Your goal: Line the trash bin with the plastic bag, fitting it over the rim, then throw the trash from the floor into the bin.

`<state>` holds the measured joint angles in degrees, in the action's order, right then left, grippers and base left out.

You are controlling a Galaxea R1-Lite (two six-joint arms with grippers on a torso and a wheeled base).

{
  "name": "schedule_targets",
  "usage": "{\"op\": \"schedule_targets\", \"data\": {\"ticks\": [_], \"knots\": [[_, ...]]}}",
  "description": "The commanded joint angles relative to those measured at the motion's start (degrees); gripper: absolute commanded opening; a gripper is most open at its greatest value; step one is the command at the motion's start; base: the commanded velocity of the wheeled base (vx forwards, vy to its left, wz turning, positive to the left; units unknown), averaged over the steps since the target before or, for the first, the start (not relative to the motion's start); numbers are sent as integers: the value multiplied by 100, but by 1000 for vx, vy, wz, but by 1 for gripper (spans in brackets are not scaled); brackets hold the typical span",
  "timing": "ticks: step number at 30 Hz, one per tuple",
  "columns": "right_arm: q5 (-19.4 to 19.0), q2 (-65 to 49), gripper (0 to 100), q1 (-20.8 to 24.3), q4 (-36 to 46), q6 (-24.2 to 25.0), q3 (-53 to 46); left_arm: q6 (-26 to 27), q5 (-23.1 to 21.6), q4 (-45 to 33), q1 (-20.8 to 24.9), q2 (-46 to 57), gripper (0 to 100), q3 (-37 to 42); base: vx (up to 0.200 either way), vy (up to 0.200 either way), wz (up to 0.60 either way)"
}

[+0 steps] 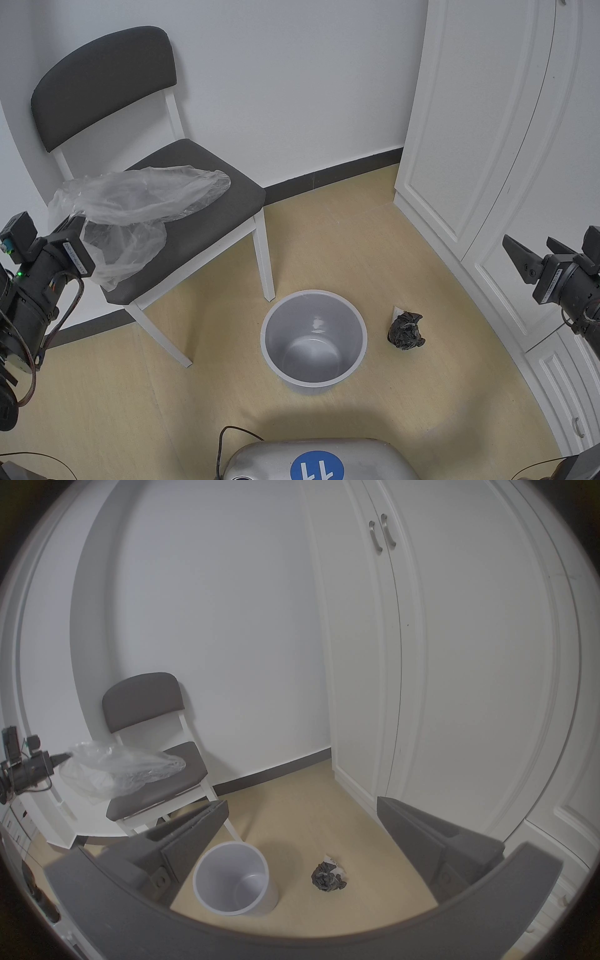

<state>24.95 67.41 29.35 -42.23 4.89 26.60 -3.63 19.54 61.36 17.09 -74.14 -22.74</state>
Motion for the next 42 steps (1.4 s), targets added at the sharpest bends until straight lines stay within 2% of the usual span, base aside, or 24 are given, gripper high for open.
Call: {"op": "schedule_targets", "data": {"ticks": [1,3,9,15,19,23,29,37,42], "knots": [[1,325,100,0,-101,-5,-76,-15,-3,157,110,-364,0,-196,0,0,0],[1,422,100,0,-154,3,-76,-23,-3,245,119,-390,0,-249,0,0,0],[9,940,100,53,-892,74,-181,-32,6,412,638,-355,0,-381,0,0,0],[-17,1142,100,211,-1191,153,-296,-23,15,421,980,-48,0,-390,0,0,0],[-43,1274,100,501,-1200,469,-305,21,41,404,1490,418,0,-381,0,0,0],[-43,1274,100,738,-1165,592,-313,29,50,404,1780,559,0,-381,0,0,0],[-52,1301,100,905,-1130,680,-340,29,50,404,1912,550,0,-363,0,0,0],[-43,1766,100,1617,-1147,1093,-428,12,50,404,2237,629,0,-363,0,0,0],[-17,1969,100,1863,-1156,1181,-524,21,50,404,2422,682,0,-319,0,0,0]]}}
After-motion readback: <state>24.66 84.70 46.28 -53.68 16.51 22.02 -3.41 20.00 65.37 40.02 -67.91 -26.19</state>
